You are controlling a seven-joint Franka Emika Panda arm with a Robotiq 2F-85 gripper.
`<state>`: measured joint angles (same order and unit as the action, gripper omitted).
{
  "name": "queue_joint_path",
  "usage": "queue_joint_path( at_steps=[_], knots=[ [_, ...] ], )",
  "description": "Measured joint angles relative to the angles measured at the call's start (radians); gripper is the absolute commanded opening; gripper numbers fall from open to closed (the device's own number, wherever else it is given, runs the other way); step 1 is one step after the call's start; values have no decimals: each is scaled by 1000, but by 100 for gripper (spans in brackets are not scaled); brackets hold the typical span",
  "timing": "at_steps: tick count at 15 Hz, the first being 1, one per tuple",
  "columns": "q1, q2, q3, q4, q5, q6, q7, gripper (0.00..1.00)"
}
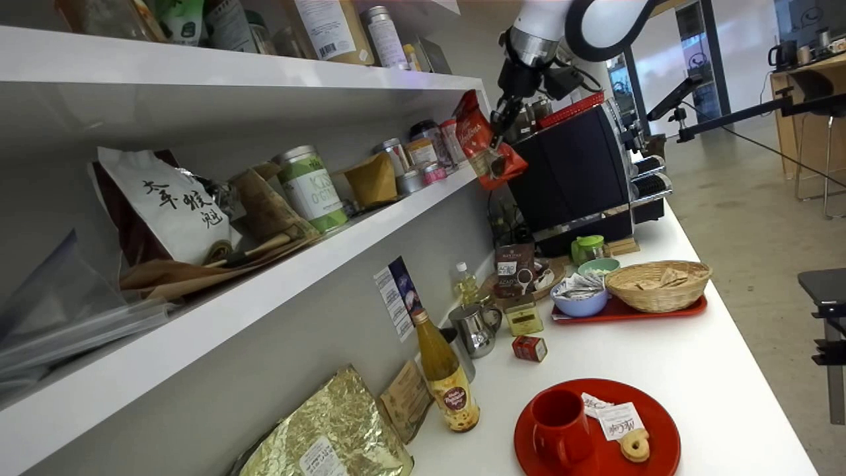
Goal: Remove the orange packet from the bottom shelf and then put it on the counter
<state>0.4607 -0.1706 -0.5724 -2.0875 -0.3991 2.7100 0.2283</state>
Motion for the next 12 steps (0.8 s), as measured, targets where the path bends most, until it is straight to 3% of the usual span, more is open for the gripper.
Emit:
queue_joint_path(
  at_steps=[2,5,7,9,12],
  knots=[
    [29,-89,32,-130,8,-1,0,1],
    [-69,-192,233,-328,181,1,-102,1],
    [-88,-250,345,-447,316,1,-176,1],
    [-61,-303,418,-556,446,1,-244,1],
    [52,-352,492,-686,632,0,-319,1]
  ],
)
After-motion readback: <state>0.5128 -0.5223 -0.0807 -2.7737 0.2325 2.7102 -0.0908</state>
